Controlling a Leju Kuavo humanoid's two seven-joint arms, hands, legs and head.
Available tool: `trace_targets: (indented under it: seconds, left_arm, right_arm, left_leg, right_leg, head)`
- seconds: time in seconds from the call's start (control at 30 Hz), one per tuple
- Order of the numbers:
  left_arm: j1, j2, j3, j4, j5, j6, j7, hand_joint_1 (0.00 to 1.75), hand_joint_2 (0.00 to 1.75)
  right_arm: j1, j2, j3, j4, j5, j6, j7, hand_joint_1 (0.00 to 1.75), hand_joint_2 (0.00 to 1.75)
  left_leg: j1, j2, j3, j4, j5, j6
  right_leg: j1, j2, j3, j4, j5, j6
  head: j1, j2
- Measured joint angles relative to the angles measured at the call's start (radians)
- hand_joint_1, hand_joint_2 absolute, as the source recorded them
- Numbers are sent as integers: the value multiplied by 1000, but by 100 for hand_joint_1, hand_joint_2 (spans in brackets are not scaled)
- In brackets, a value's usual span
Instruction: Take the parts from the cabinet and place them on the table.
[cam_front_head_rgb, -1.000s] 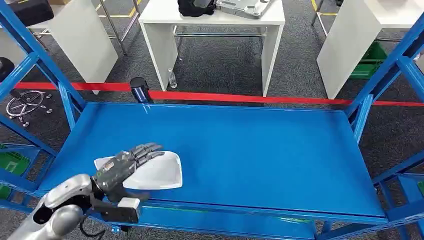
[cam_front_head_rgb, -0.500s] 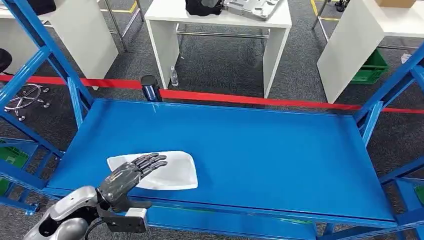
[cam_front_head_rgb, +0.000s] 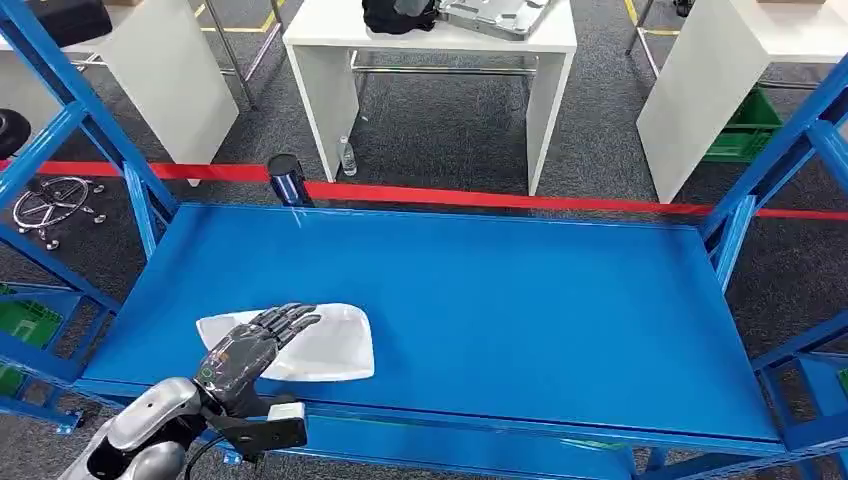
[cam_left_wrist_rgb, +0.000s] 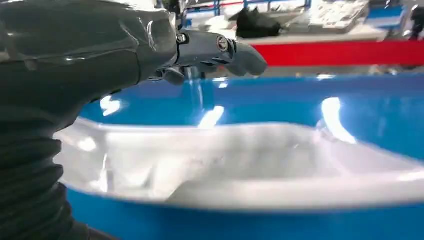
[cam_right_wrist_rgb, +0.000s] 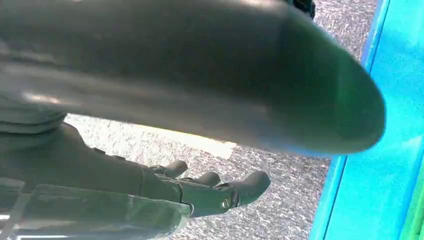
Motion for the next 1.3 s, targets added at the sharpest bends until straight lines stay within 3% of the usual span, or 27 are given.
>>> trace_targets:
  seconds: [0.07, 0.13, 0.17, 0.27, 0.3, 0.33, 0.37, 0.43, 0.47, 0.5, 0.53, 0.57, 0.63, 0.67, 0.7, 0.77, 0.83, 0.87, 0.93, 0.97, 1.0, 1.07, 1.13, 1.17, 1.2, 1.27, 1.3]
  left_arm:
    - [2, -8, 15, 20, -18, 5, 0, 0, 175]
    - [0, -13, 30, 33, -26, 10, 0, 0, 175]
    - [-1, -15, 36, 39, -26, 10, 0, 0, 175]
    - [1, -21, 45, 54, -30, 11, 0, 0, 175]
    - [1, -23, 48, 56, -32, 11, 0, 0, 175]
    - [1, -27, 51, 59, -33, 11, 0, 0, 175]
    - [-2, -29, 54, 63, -33, 11, 0, 0, 175]
    - [-4, -36, 59, 75, -34, 9, -1, 0, 175]
    - [-4, -40, 60, 83, -35, 8, -2, 0, 175]
    - [-4, -42, 61, 88, -35, 8, -3, 0, 175]
    - [-5, -46, 61, 95, -37, 8, -4, 0, 175]
    - [-8, -49, 61, 100, -42, 8, -5, 0, 175]
    - [-19, -58, 62, 109, -47, 8, -7, 0, 175]
    - [-23, -61, 63, 112, -47, 8, -7, 0, 175]
    - [-26, -63, 63, 116, -48, 9, -8, 0, 175]
    - [-31, -66, 63, 121, -49, 9, -8, 0, 175]
    - [-36, -69, 63, 127, -50, 10, -9, 0, 175]
    - [-42, -71, 63, 128, -52, 10, -11, 0, 175]
    - [-57, -76, 62, 135, -55, 11, -12, 0, 175]
    - [-61, -79, 61, 138, -55, 11, -12, 0, 175]
    - [-65, -82, 59, 143, -55, 10, -12, 0, 175]
    - [-77, -90, 55, 154, -54, 9, -14, 0, 175]
    - [-96, -97, 48, 160, -51, 9, -17, 0, 175]
    - [-105, -99, 47, 163, -49, 8, -19, 0, 175]
    - [-114, -104, 44, 169, -47, 7, -21, 0, 175]
    - [-123, -109, 39, 177, -45, 6, -24, 0, 175]
    - [-125, -112, 36, 181, -45, 5, -25, 0, 175]
  right_arm:
    - [-1, 0, 0, 0, 3, -8, -2, 0, 0]
    - [-5, 2, 0, 1, 6, -16, -7, 0, 0]
    - [-7, 4, 0, 1, 6, -16, -8, 0, 0]
    - [-8, 5, 0, 2, 8, -18, -11, 0, 0]
    - [-9, 6, 0, 2, 9, -19, -14, 0, 0]
    - [-10, 5, 0, 3, 10, -19, -16, 0, 0]
    - [-12, 4, 0, 3, 10, -19, -18, 0, 0]
    - [-13, 2, 0, 4, 11, -21, -20, 0, 0]
    - [-12, 0, 0, 5, 13, -22, -23, 0, 0]
    - [-12, 0, 0, 8, 15, -24, -24, 0, 0]
    - [-12, -1, 0, 11, 16, -28, -25, 0, 0]
    - [-13, -1, 0, 13, 17, -31, -26, 0, 0]
    - [-16, -5, 0, 17, 18, -38, -27, 0, 0]
    - [-19, -7, 0, 20, 18, -38, -27, 0, 0]
    - [-20, -7, 0, 21, 18, -39, -29, 0, 0]
    - [-21, -7, 0, 25, 18, -39, -29, 0, 0]
    - [-22, -6, 0, 30, 20, -41, -29, 0, 0]
    - [-24, -8, 0, 30, 21, -45, -31, 0, 0]
    - [-26, -7, 0, 32, 24, -50, -31, 0, 0]
    - [-27, -7, 0, 35, 24, -52, -31, 0, 0]
    - [-28, -7, 0, 35, 25, -53, -31, 0, 0]
    - [-31, -7, 0, 36, 27, -55, -31, 0, 0]
    - [-37, -6, 0, 37, 30, -54, -31, 0, 0]
    - [-41, -5, 0, 38, 32, -52, -31, 0, 0]
    - [-45, -4, 1, 39, 32, -52, -31, 0, 0]
    - [-48, -3, 1, 42, 34, -51, -31, 0, 0]
    - [-48, -3, 2, 43, 35, -51, -31, 0, 0]
  left_leg:
    - [2, 0, 55, -122, 78, 4]
    - [0, 0, 151, -315, 149, 17]
    - [-7, 1, 157, -325, 135, 19]
    - [-14, -1, 151, -326, 139, 31]
    - [-12, -1, 163, -342, 148, 41]
    - [-4, 2, 170, -354, 156, 45]
    - [-6, 2, 172, -359, 161, 53]
    - [-8, 1, 169, -359, 161, 55]
    - [-10, 1, 167, -359, 161, 56]
    - [-11, 1, 166, -358, 161, 56]
    - [-11, 0, 167, -358, 161, 56]
    - [-11, -1, 168, -357, 161, 56]
    - [-12, -3, 166, -346, 156, 49]
    - [-20, -4, 162, -336, 150, 42]
    - [-21, -4, 161, -334, 147, 40]
    - [-18, -3, 160, -335, 150, 35]
    - [-14, -3, 151, -325, 140, 27]
    - [-13, -2, 136, -285, 110, 18]
    - [-3, -2, 59, -119, 28, 4]
    - [0, -1, 23, -43, 2, 1]
    - [2, -1, 2, -3, -3, -1]
    - [5, -1, 37, -80, 57, 1]
    - [4, -1, 138, -280, 149, 13]
    - [0, -2, 165, -331, 140, 19]
    - [-6, 0, 163, -336, 141, 21]
    - [-10, 0, 158, -333, 140, 27]
    - [-11, -1, 159, -339, 144, 35]
  right_leg:
    - [0, 1, 3, 0, 0, 1]
    - [0, 3, 6, -1, -1, 1]
    - [5, 3, 2, -1, 0, 4]
    - [2, 3, 2, -9, 3, 21]
    - [6, 3, 5, -13, 4, 29]
    - [3, 1, -6, 4, -4, 28]
    - [6, 2, -29, 54, -34, 21]
    - [7, 2, -107, 215, -102, 12]
    - [7, 2, -149, 300, -128, 14]
    - [7, 2, -163, 324, -128, 19]
    - [7, 2, -150, 292, -109, 29]
    - [7, 1, -114, 218, -77, 40]
    - [5, -1, -18, 26, -8, 53]
    - [9, -1, -5, -3, -1, 37]
    - [7, 0, -6, -6, 4, 25]
    - [13, 0, -7, -5, 6, 16]
    - [1, 1, -1, -10, 10, 7]
    - [-1, 1, 0, -10, 10, 1]
    - [0, 0, -3, -9, 11, -2]
    - [1, 0, -4, -9, 11, -3]
    - [1, 0, -4, -9, 11, -3]
    - [1, 2, -1, -9, 11, -2]
    - [2, 3, 3, -9, 11, -2]
    - [2, 3, 2, -10, 12, 0]
    - [8, 3, -3, -9, 13, 6]
    - [3, 3, -5, -14, 16, 18]
    - [4, 3, -3, -19, 19, 26]
  head:
    - [0, 0]
    - [0, 0]
    - [2, 0]
    - [1, 0]
    - [1, 0]
    - [3, 0]
    - [3, 0]
    - [5, 0]
    - [5, 0]
    - [5, 0]
    - [5, 0]
    - [5, 0]
    - [6, 0]
    - [6, 0]
    - [4, 0]
    - [4, 0]
    - [5, 0]
    - [0, 0]
    - [-1, 0]
    - [-1, 0]
    - [-1, 0]
    - [-1, 0]
    - [-1, 0]
    - [1, 0]
    - [0, 0]
    - [0, 0]
    - [-1, 0]
